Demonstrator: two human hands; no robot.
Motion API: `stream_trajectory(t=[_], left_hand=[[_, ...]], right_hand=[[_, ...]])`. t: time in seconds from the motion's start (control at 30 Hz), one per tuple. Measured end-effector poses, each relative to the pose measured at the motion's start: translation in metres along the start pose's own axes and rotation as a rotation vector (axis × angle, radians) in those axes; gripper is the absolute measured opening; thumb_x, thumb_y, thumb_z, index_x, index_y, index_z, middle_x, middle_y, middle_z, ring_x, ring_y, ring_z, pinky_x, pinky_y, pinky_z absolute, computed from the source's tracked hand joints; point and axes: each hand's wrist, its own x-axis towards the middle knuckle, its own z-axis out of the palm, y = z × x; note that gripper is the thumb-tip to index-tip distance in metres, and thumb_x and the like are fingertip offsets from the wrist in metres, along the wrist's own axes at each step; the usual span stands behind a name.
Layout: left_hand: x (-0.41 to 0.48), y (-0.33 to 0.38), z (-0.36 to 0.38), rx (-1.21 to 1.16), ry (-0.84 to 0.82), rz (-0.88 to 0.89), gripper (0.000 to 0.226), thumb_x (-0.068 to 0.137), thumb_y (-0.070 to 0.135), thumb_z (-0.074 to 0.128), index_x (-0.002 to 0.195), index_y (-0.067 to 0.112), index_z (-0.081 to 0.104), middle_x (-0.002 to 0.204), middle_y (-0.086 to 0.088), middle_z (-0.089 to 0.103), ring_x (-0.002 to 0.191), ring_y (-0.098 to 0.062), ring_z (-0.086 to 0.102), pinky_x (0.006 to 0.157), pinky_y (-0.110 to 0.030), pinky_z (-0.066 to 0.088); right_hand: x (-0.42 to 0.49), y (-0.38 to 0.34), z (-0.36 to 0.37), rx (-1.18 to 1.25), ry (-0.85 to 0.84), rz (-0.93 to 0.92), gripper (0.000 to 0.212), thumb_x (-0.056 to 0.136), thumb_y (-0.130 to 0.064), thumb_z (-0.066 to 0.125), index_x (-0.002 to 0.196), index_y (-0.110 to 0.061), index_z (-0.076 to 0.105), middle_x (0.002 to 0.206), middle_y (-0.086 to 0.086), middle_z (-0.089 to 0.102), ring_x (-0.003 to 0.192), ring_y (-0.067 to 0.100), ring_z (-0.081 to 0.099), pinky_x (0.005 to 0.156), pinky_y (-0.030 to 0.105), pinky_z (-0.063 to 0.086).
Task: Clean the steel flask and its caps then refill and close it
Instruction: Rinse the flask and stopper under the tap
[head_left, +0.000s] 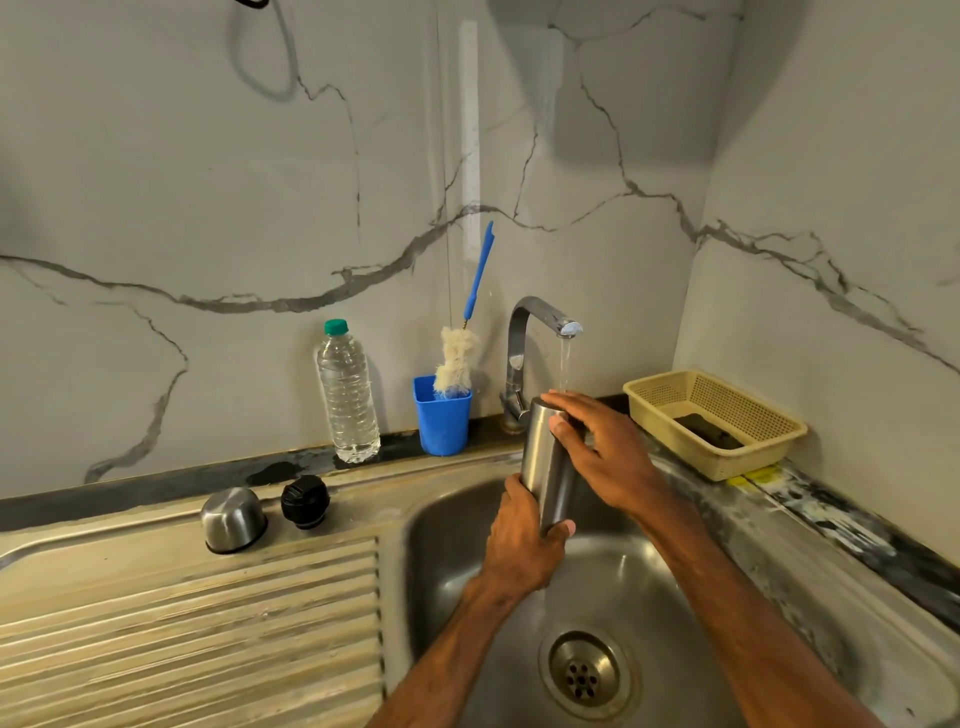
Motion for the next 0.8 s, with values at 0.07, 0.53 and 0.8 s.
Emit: stream_trajectory(t=[0.07, 0.53, 0.8], left_hand=[[0.0, 0.0, 0.0, 0.025, -0.001, -0.004, 0.074, 0.089, 0.039, 0.075, 0.142, 0.014, 0.03, 0.141, -0.007, 0.05, 0.126, -0.023, 0.055, 0.103, -0.039, 0.051], [-0.005, 0.008, -0.004, 0.102, -0.039, -0.002, 0.072, 0.093, 0.039, 0.07, 0.143, 0.012, 0.027, 0.142, -0.009, 0.048, 0.126, -0.025, 0.054, 0.101, -0.036, 0.048], [-0.003, 0.009, -0.006, 0.088, -0.031, -0.036, 0.068, 0.092, 0.039, 0.071, 0.14, 0.014, 0.03, 0.139, -0.008, 0.05, 0.122, -0.025, 0.057, 0.094, -0.032, 0.05]], right_hand=[[0.0, -0.003, -0.001, 0.021, 0.049, -0.025, 0.036, 0.099, -0.015, 0.06, 0.133, -0.023, 0.063, 0.132, -0.013, 0.06, 0.121, -0.011, 0.048, 0.1, 0.0, 0.03], [0.001, 0.003, 0.006, 0.001, 0.033, 0.097, 0.034, 0.102, -0.027, 0.055, 0.135, -0.022, 0.059, 0.132, -0.002, 0.062, 0.117, 0.008, 0.056, 0.099, 0.027, 0.047], [0.0, -0.008, 0.005, -0.004, 0.258, 0.037, 0.032, 0.085, -0.022, 0.078, 0.117, -0.016, 0.074, 0.115, -0.005, 0.073, 0.1, -0.005, 0.064, 0.095, 0.012, 0.047]])
